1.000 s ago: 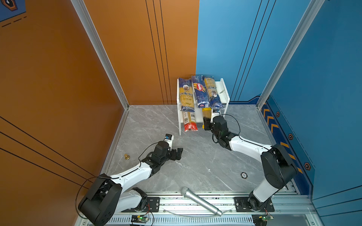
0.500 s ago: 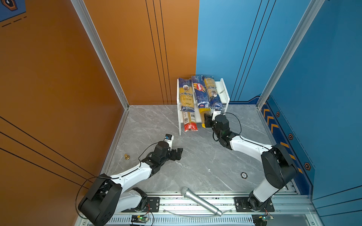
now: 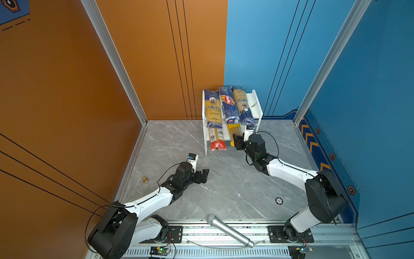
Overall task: Arrange pasta packages on shelves
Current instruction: Place the pasta bag on the shelf.
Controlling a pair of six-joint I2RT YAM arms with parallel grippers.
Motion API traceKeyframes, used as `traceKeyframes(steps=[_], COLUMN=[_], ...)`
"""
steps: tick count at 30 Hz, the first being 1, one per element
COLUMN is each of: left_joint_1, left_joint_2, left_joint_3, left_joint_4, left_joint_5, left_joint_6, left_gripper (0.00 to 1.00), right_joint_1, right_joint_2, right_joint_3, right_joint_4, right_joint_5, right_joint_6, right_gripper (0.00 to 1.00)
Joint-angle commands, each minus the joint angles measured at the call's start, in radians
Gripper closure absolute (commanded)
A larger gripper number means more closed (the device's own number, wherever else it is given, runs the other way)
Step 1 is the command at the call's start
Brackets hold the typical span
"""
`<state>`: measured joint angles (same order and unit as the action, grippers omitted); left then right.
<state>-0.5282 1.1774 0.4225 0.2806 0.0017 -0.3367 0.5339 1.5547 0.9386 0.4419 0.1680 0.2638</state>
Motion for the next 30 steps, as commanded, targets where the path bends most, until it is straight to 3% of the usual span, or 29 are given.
traceKeyframes(steps=[1,11,19,25,30], left_joint_1=[0.009,0.008,0.010,0.011,0.010], left_joint_2=[-0.014,-0.028,-0.026,-0.045,-0.072], left_joint_3=[-0.014,-0.008,0.001,0.016,0.047], left_joint_4=[0.003,-0.013,-0.019,-0.041,-0.090], left_joint_5=[-0.012,-0.010,-0.011,-0.017,-0.044], left_joint_6=[0.011,0.022,0.032,0.047,0.081], left_gripper=[0.02,0.02,0.02,0.02,0.02], right_joint_1=[0.008,-0.001,-0.056,-0.103,-0.176], right_joint_2=[-0.089,-0.351,-0.531,-0.622,-0.629], right_joint_3=[-0.023,-0.126,-0.203,-0.229,-0.238], right_joint_4=[-0.056,-0.349,-0.573,-0.707,-0.710], right_joint_5=[-0.034,-0.132,-0.315,-0.356,-0.354], right_joint_6=[-0.041,-0.132,-0.176,-0.205,-0.182], right_gripper=[0.40,0.39,0.37,0.35,0.34])
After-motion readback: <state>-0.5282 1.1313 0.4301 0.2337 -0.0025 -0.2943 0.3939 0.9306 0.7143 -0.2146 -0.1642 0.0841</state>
